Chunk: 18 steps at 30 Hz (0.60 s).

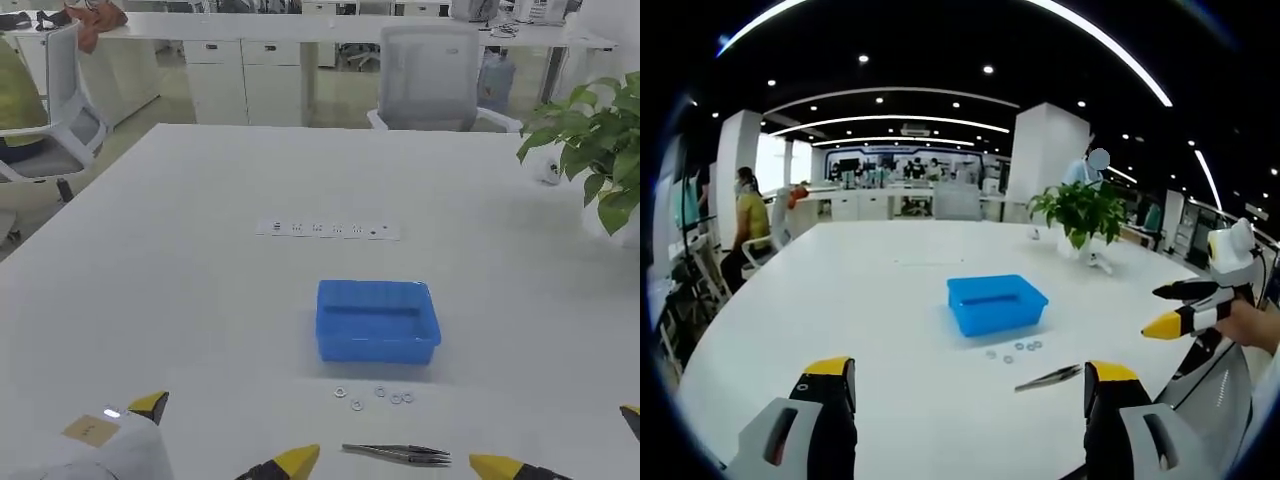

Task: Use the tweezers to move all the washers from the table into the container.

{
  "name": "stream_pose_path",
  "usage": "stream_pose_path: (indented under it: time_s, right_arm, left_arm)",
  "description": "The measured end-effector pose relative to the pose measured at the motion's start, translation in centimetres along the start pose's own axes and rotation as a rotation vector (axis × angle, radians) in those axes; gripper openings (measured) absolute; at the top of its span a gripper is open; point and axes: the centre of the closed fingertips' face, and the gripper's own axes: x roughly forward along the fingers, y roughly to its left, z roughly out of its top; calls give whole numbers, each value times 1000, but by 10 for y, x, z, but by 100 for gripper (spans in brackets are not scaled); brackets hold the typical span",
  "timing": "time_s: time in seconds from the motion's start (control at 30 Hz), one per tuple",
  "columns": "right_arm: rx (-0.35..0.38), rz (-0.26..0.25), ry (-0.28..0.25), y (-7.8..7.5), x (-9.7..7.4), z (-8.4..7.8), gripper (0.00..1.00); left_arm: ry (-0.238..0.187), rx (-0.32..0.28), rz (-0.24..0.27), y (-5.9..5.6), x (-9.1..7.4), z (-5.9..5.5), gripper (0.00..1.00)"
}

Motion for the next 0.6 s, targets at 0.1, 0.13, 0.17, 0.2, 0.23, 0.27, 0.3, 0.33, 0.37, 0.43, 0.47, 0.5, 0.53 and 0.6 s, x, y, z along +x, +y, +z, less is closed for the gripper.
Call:
stream_pose_path:
  time_s: [0.1, 0.13, 0.17, 0.2, 0.23, 0.27, 0.3, 0.33, 0.37, 0.43, 0.47, 0.5, 0.53, 0.6]
  right_arm:
    - [4, 3, -6, 0, 0, 2, 99]
    - [6, 4, -8, 0, 1, 2, 99]
    - [9, 5, -9, 0, 2, 3, 99]
    - [12, 7, -9, 0, 2, 3, 99]
    - [14, 9, -12, 1, 2, 3, 99]
    - [15, 10, -14, 1, 3, 4, 99]
    - [15, 11, -15, 1, 3, 4, 99]
    - [14, 11, -13, 0, 3, 4, 99]
    - [13, 12, -11, 0, 3, 4, 99]
    - [10, 12, -11, -1, 2, 4, 99]
    - [9, 15, -8, -1, 2, 4, 99]
    - [10, 15, -5, -2, 2, 3, 98]
    - [11, 15, -3, -2, 2, 3, 98]
    - [17, 18, -2, -2, 3, 2, 97]
  left_arm:
    - [5, 5, 0, -1, 0, -1, 97]
    - [8, 5, -1, -1, 1, -1, 97]
    - [12, 7, -2, -1, 1, -1, 96]
    - [14, 10, -1, -2, 1, -1, 96]
    - [15, 20, 3, -1, 1, -1, 95]
    - [17, 29, 3, -1, 2, -2, 94]
    - [23, 37, -1, -2, 2, -2, 94]
    - [27, 41, -5, -3, 3, -3, 94]
    - [31, 45, -10, -4, 3, -3, 93]
    - [36, 51, -15, -4, 4, -3, 93]
    - [38, 53, -21, -6, 5, -3, 93]
    - [38, 52, -24, -7, 5, -2, 93]
    - [39, 52, -26, -7, 6, -2, 93]
    - [46, 50, -40, -9, 8, -2, 93]
